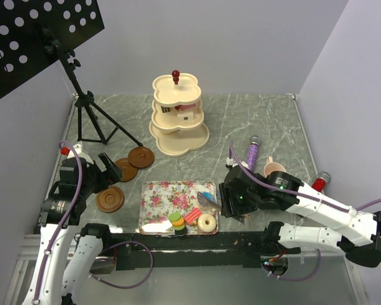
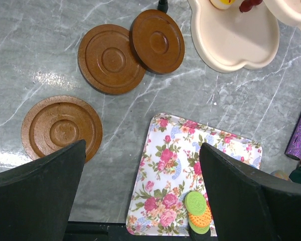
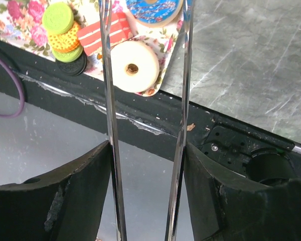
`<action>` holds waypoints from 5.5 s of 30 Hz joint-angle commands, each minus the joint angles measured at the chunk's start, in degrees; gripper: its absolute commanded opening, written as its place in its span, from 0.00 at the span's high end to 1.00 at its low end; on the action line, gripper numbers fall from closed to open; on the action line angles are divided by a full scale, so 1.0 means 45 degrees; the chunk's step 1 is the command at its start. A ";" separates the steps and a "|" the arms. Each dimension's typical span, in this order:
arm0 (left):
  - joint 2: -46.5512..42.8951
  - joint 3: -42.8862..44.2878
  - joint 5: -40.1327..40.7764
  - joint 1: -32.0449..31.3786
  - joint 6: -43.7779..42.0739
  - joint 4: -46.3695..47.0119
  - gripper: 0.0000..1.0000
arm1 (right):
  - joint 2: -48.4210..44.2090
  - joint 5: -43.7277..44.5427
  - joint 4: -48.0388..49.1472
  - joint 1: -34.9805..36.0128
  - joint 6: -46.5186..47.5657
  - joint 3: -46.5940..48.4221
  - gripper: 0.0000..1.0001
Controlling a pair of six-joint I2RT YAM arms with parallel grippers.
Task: Serve the afternoon tea
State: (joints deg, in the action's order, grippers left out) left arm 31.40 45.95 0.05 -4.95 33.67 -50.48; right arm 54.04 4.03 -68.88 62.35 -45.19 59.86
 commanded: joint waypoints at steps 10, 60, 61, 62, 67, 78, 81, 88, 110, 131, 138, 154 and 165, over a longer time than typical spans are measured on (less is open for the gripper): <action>0.0152 -0.0036 -0.0149 0.0006 0.0037 0.0241 0.00 | 0.0471 0.0549 0.0308 0.0871 -0.0173 -0.0098 0.36; 0.0230 -0.0017 -0.0071 0.0007 0.0291 0.0104 0.00 | 0.1604 0.1507 0.0970 0.0796 0.1857 0.0741 0.65; 0.0230 -0.0036 -0.0051 0.0006 0.0291 0.0104 0.00 | 0.1546 0.1429 0.1087 0.0523 0.1974 0.0800 0.65; 0.0230 -0.0017 -0.0051 0.0026 0.0291 0.0085 0.00 | 0.1507 0.1389 0.1185 0.0230 0.2188 0.0858 0.65; 0.0288 -0.0017 -0.0051 0.0026 0.0233 0.0104 0.00 | 0.1253 0.1136 0.1517 -0.1487 0.3282 0.1288 0.65; 0.0347 -0.0036 -0.0051 0.0026 0.0252 0.0104 0.00 | 0.2988 0.0374 0.4173 -0.4654 0.5217 0.2204 0.65; 0.0327 -0.0036 -0.0051 0.0026 0.0310 0.0085 0.00 | 0.3653 0.0315 0.4427 -0.4967 0.5782 0.2674 0.65; 0.0268 -0.0017 0.0339 0.0026 0.0428 0.0065 0.00 | 0.4981 -0.0348 0.5832 -0.6295 0.6409 0.3143 0.66; 0.0503 -0.0036 0.0222 0.0201 0.0330 0.0084 0.00 | 0.9161 -0.0466 0.7631 -0.6960 0.7464 0.5409 0.66; 0.0718 -0.0075 -0.0069 0.0670 0.0115 0.0182 0.00 | 1.0569 0.0041 0.7339 -0.6960 0.7972 0.6484 0.60; 0.0718 -0.0075 -0.0110 0.0768 0.0096 0.0202 0.00 | 1.0647 -0.0037 0.7260 -0.6980 0.7991 0.6621 0.53; 0.0659 -0.0095 -0.0149 0.0807 0.0076 0.0222 0.00 | 1.0374 -0.0134 0.7241 -0.6960 0.8108 0.6582 0.33; 0.0503 -0.0095 -0.0168 0.0788 0.0115 0.0241 0.00 | 0.8717 -0.0076 0.7299 -0.6785 0.7894 0.5256 0.38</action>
State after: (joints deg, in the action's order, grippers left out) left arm 34.22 45.32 0.21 -1.67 34.65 -50.48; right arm 100.47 3.42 -37.17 31.48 -9.32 85.97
